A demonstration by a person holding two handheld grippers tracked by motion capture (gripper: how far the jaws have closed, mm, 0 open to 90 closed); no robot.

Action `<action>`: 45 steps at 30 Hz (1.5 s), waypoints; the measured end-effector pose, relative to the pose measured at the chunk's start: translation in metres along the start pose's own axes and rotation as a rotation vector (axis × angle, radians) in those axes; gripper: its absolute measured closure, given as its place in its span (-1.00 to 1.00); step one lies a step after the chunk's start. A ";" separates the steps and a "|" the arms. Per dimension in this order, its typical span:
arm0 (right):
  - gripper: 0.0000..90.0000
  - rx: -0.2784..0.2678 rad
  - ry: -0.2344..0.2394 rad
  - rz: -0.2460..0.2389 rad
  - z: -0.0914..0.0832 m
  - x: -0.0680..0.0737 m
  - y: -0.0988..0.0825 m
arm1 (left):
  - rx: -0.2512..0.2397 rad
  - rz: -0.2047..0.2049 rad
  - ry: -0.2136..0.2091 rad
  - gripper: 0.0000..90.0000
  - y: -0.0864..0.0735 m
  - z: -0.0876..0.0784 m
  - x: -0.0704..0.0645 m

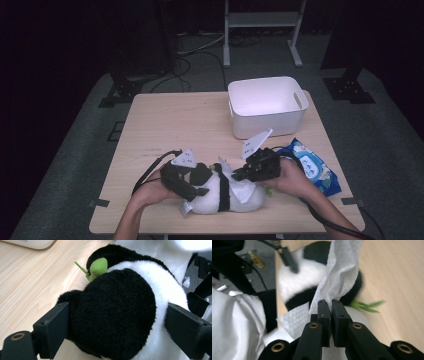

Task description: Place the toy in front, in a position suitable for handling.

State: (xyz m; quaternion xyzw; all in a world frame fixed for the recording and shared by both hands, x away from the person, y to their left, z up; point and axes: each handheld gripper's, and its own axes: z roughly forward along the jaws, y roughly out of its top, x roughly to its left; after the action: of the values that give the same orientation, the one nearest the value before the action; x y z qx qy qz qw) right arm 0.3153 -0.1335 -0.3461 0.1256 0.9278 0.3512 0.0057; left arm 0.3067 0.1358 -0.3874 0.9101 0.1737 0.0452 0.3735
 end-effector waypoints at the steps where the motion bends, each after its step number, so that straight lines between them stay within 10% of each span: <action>1: 0.90 0.001 -0.014 0.010 -0.004 -0.002 -0.002 | 0.002 0.002 0.000 -0.78 0.000 0.000 0.000; 11: 0.90 0.008 -0.018 0.105 -0.017 -0.021 -0.035 | 0.004 0.007 -0.010 -0.78 -0.002 -0.001 -0.003; 30: 0.89 0.013 0.126 0.103 0.015 -0.010 -0.013 | 0.021 0.033 -0.022 -0.78 -0.003 -0.002 -0.010; 45: 0.90 0.039 0.150 0.095 0.019 -0.006 -0.016 | -0.001 0.061 -0.033 -0.84 0.019 -0.017 -0.014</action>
State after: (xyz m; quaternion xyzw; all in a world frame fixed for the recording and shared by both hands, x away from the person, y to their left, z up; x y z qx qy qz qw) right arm 0.3193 -0.1343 -0.3717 0.1429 0.9252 0.3416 -0.0830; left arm 0.2953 0.1298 -0.3609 0.9155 0.1396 0.0415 0.3751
